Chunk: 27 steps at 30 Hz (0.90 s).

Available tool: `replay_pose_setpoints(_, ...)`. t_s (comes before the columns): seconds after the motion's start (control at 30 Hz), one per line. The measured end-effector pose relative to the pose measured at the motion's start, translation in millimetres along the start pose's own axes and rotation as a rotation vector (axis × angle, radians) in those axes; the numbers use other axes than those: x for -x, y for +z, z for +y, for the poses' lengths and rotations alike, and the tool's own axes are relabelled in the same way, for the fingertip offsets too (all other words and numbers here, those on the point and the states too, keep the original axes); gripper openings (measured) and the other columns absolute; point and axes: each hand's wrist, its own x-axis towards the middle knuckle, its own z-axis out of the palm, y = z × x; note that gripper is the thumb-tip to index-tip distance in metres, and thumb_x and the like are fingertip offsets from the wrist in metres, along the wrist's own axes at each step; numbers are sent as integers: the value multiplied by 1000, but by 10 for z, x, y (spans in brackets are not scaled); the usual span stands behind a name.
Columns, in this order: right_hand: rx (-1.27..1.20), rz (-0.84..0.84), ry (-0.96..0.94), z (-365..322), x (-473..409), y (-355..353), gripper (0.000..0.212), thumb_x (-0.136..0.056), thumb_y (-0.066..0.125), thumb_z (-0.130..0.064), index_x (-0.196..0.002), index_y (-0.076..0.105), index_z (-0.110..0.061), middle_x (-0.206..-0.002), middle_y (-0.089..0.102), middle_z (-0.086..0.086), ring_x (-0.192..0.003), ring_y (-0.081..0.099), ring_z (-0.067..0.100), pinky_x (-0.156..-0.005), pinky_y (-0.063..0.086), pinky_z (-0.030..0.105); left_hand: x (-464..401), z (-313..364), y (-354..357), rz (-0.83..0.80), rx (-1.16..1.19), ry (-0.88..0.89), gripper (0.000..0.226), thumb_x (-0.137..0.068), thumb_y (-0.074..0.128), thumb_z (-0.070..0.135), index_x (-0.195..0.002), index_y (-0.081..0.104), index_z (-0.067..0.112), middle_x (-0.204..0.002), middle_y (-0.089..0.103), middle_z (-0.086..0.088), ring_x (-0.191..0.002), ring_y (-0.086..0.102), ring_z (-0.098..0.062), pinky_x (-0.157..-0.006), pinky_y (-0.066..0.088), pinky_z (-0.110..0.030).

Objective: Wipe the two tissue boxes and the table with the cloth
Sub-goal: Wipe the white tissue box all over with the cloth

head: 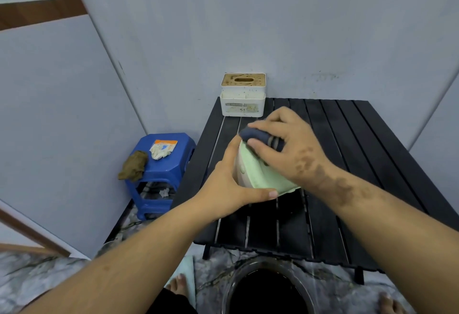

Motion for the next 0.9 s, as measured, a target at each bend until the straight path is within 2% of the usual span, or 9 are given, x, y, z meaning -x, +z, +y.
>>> replay_pose_setpoints(0.07,32,26,153,92,-68,-131,25,-84,73,-32,-109,73,-29,-98,53,-2,-91,53,5,-86,43,13,25,21,8,-4,-34,12,119,-60,98,42,-148,20,65,-142,52,13,-135,50,-14,-110,48,-47)
replay_pose_setpoints(0.13,74,-9,244,162,-86,-230,24,-85,70,-34,-109,72,-31,-101,53,-6,-94,54,5,-88,45,16,54,39,24,2,-78,-2,124,-57,97,48,-146,15,70,-144,47,12,-135,47,-16,-111,46,-49)
replay_pose_setpoints(0.23,60,-96,151,94,-85,-283,18,-87,68,-27,-104,74,-30,-100,55,-10,-95,54,3,-80,41,10,82,53,37,10,-118,-4,127,-53,98,50,-145,14,72,-142,46,11,-130,51,-15,-109,47,-48)
replay_pose_setpoints(0.43,135,-226,-63,-109,-97,-277,17,-83,70,-22,-99,73,-28,-96,58,-10,-97,51,15,-85,39,19,64,91,54,13,-186,23,121,-47,96,57,-144,24,67,-132,52,11,-126,54,-16,-106,49,-47)
replay_pose_setpoints(0.57,89,-174,78,56,-137,-418,17,-85,69,-24,-98,76,-30,-95,60,-7,-92,57,9,-84,47,27,78,172,30,1,-218,3,124,-48,96,55,-140,16,77,-135,45,14,-131,48,-16,-112,42,-51)
replay_pose_setpoints(0.63,99,-153,147,127,-128,-467,17,-86,67,-25,-98,75,-34,-95,59,-7,-91,58,7,-81,47,23,92,194,27,-5,-236,-13,125,-48,96,55,-139,13,78,-136,43,15,-132,45,-18,-114,40,-53)
replay_pose_setpoints(0.7,87,-163,124,94,-100,-451,17,-85,67,-23,-97,76,-32,-94,59,-6,-90,58,8,-79,46,20,99,199,25,-11,-242,-12,125,-48,97,53,-138,14,79,-136,44,16,-133,44,-16,-114,39,-53)
replay_pose_setpoints(0.83,19,-214,19,-85,-66,-382,14,-81,72,-22,-95,76,-26,-90,59,-3,-88,59,10,-77,47,24,99,208,22,-14,-245,6,121,-48,97,53,-136,19,78,-128,48,15,-128,48,-15,-114,38,-52)
replay_pose_setpoints(0.9,-36,-214,69,-58,-83,-432,14,-80,74,-25,-93,77,-29,-90,60,-6,-86,60,8,-74,48,21,97,230,27,-15,-245,-3,121,-47,96,54,-136,18,80,-128,48,14,-127,48,-17,-114,38,-52)
